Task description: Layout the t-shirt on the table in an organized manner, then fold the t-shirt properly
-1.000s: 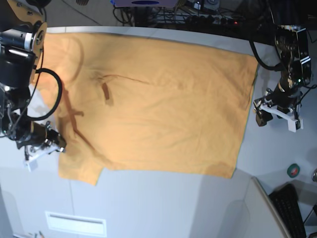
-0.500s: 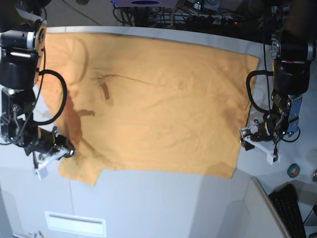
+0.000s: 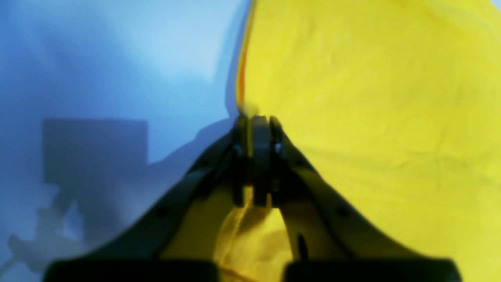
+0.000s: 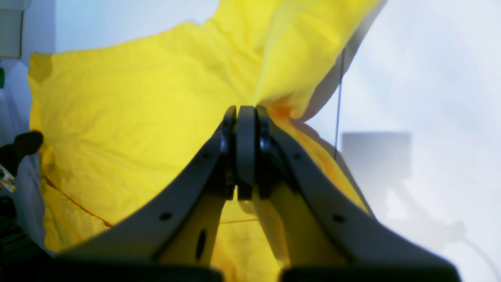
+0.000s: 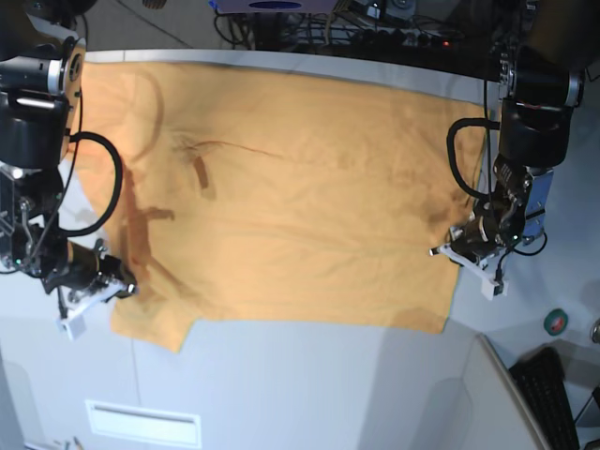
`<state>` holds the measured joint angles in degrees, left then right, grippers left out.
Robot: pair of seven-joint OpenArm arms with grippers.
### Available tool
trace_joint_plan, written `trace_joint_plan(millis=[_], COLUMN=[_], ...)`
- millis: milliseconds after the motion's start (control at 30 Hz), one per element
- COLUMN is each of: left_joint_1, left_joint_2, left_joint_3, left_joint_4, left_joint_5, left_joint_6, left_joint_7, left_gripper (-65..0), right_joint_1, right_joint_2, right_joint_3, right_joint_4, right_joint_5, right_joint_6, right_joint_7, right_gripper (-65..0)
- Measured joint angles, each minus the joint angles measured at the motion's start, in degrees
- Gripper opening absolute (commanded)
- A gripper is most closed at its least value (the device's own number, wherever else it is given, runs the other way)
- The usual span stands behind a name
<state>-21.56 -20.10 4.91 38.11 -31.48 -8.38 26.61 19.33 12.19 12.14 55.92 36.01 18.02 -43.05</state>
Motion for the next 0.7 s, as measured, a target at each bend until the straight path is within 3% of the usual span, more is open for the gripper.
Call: trace_joint_plan(millis=[167, 267, 467, 533, 700], left_joint_1=[5.0, 8.0, 13.9, 15.3, 20.2], left_joint_2=[-0.3, -1.2, -1.0, -1.1, -0.7], left_joint_3=[0.0, -0.3, -11.9, -13.1, -13.0], left_joint_4=[8.8, 15.2, 28.0, 31.3, 36.1], left_joint_5=[0.2, 0.3, 0.7, 1.1, 0.8], left_joint_6=[0.5, 0.4, 0.5, 0.6, 0.6], left_joint_7=[2.6, 7.5, 15.0, 19.8, 25.4], left_gripper=[-65.0, -65.0, -65.0, -65.0, -65.0], right_joint_1=[0.0, 0.0, 0.0, 0.0, 0.0], right_joint_2=[0.0, 0.0, 0.0, 0.0, 0.0], right_joint_3=[0.0, 0.0, -0.1, -0.2, -0.1], right_joint_4=[0.0, 0.0, 0.0, 0.0, 0.0], right_joint_5=[-0.1, 0.0, 0.0, 0.0, -0.1], right_joint_6=[0.0, 0.0, 0.0, 0.0, 0.0], right_joint_7=[0.0, 0.0, 0.0, 0.0, 0.0], right_gripper=[-65.0, -65.0, -65.0, -65.0, -65.0])
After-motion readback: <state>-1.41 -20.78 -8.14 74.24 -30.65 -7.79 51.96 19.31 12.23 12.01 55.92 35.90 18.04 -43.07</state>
